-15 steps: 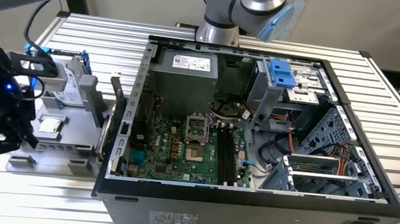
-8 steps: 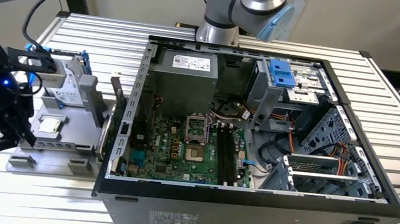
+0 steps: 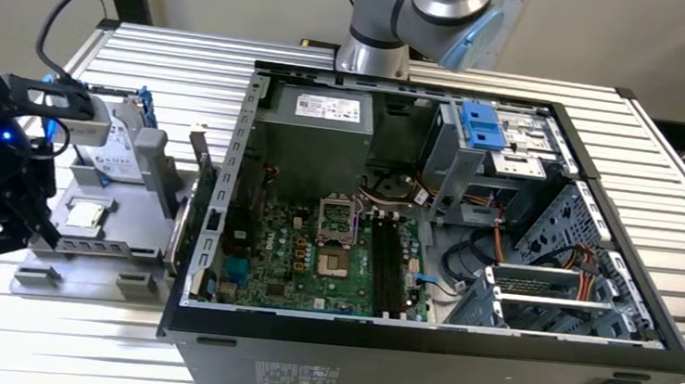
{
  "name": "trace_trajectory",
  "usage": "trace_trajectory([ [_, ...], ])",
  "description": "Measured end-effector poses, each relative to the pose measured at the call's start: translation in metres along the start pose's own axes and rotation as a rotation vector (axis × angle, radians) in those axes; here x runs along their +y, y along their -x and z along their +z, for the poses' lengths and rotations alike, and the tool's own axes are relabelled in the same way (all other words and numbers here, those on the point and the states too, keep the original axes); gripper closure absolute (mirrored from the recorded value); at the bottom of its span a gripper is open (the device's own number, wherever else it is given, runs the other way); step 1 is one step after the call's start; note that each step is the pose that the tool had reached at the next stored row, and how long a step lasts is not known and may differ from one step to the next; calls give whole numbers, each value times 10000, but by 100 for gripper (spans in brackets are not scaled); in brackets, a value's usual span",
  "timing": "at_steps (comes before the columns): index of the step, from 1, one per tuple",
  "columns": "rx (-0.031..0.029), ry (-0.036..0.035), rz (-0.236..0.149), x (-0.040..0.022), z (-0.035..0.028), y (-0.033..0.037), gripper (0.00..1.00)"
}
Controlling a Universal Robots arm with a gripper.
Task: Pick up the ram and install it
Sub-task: 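Pick up the ram and move it above insertion slot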
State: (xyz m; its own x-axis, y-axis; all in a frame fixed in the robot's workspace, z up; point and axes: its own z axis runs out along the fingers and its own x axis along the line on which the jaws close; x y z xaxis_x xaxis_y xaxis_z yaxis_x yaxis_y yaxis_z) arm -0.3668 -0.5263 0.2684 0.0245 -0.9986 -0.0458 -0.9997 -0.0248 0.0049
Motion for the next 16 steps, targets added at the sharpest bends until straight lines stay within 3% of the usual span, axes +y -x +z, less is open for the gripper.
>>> trace_trajectory([
  [16,0,0,20,1,-196,9,100],
])
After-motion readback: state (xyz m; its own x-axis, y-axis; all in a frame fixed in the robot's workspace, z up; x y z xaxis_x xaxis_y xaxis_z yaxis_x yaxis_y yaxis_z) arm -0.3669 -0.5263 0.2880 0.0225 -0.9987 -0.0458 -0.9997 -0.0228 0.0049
